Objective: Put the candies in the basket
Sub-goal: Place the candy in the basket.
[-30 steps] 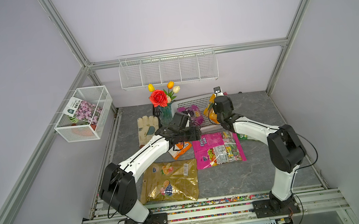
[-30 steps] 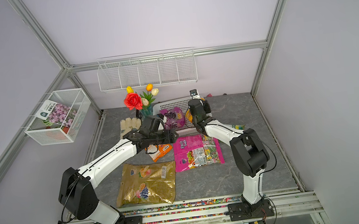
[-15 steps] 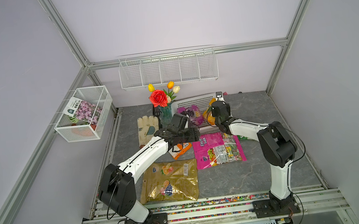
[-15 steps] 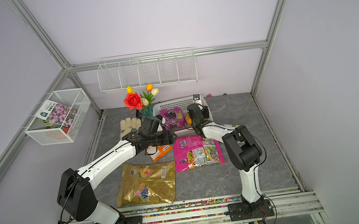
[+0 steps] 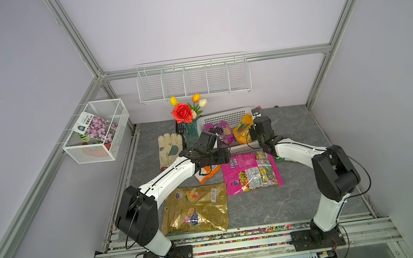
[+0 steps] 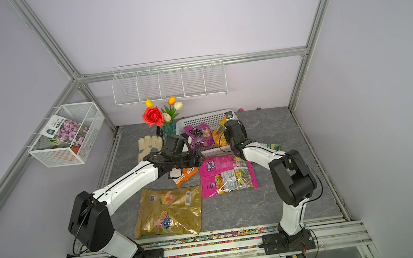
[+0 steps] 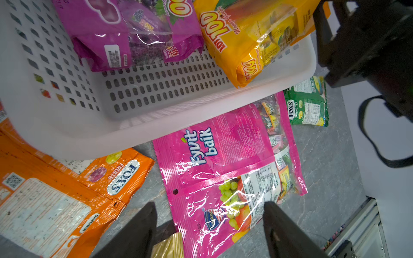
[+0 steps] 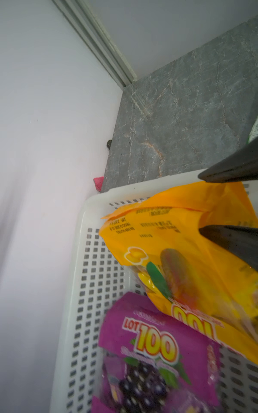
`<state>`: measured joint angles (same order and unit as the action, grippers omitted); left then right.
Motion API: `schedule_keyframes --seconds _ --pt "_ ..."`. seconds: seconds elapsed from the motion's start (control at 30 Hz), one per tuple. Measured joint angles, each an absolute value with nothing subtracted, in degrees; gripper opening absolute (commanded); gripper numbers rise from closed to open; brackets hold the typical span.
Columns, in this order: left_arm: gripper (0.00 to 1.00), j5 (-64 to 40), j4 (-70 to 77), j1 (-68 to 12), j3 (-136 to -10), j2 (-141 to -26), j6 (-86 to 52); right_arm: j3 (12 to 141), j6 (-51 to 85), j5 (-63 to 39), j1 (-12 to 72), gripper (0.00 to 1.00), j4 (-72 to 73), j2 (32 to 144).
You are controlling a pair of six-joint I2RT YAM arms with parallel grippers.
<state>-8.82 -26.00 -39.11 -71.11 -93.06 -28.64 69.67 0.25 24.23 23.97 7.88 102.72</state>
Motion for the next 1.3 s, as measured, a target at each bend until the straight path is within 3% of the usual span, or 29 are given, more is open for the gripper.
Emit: schedule_keyframes --seconds 0.23,0.37,0.4,0.43,0.47,0.93,1.3 --pt "0.78 -8.8 -25.96 -39.09 -72.01 -94.45 -28.6 85.36 -3.77 16.14 24.05 0.57 -19.86 101.78" --pt "0.78 -9.06 -25.23 -39.0 -73.36 -96.31 -28.62 88.07 -7.6 13.41 24.1 0.62 -29.63 100.36" --pt "0.78 -9.17 -24.97 -39.0 -73.73 -96.99 -28.67 88.05 -9.02 13.3 24.1 0.64 -31.18 100.18" --pt "0.78 -9.39 -24.67 -39.0 -74.13 -97.89 -28.84 88.01 -11.16 12.93 23.94 0.77 -32.75 100.16" --pt "0.78 -9.58 -24.36 -39.0 -74.48 -98.7 -29.06 87.81 -13.13 12.38 23.73 0.8 -33.89 100.16" --pt "0.78 -11.9 -22.68 -39.0 -72.1 -98.21 -31.0 91.61 -48.51 -1.5 15.27 0.84 -38.09 105.6" --pt "0.77 -13.04 -22.98 -39.0 -67.0 -90.91 -31.18 102.98 -52.21 -15.38 10.07 0.82 -40.53 115.09"
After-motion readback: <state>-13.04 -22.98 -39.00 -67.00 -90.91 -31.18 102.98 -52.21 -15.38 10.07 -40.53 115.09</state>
